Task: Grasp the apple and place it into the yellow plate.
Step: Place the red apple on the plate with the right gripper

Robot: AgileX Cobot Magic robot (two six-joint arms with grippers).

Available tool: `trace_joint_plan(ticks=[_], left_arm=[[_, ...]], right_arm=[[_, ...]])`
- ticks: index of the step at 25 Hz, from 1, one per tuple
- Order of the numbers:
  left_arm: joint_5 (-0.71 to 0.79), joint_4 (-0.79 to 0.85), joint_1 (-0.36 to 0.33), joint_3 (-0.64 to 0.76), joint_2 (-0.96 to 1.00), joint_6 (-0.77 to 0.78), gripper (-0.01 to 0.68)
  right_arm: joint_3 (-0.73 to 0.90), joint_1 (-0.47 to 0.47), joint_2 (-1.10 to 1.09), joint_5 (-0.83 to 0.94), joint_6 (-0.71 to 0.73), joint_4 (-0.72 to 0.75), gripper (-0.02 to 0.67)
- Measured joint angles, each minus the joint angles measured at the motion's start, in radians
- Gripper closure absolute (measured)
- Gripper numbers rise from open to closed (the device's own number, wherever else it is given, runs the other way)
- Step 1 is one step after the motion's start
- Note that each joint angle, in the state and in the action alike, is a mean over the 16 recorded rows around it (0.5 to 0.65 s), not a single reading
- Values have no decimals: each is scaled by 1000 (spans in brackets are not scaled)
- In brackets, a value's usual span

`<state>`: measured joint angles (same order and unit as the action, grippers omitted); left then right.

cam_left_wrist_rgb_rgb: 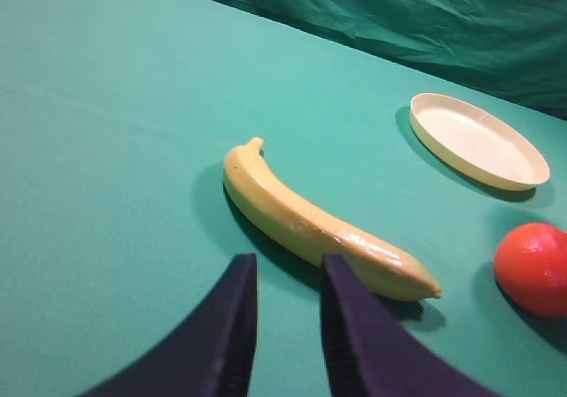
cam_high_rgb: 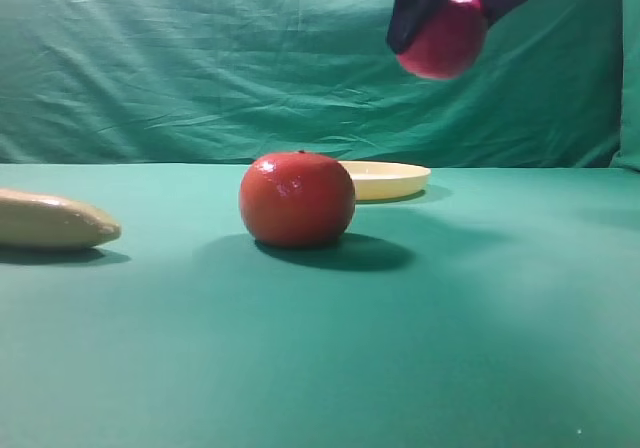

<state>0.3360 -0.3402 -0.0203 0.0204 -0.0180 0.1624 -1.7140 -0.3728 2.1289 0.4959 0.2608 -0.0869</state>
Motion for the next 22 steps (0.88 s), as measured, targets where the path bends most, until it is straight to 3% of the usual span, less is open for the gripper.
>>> trace_joint_plan(ticks=[9,22], left_arm=[[0,0,0,0,0,0,516],[0,0,0,0,0,0,516]], right_arm=[[-136,0,160,-37,0,-17,124],[-189,0,175,-1,0,-42,80]])
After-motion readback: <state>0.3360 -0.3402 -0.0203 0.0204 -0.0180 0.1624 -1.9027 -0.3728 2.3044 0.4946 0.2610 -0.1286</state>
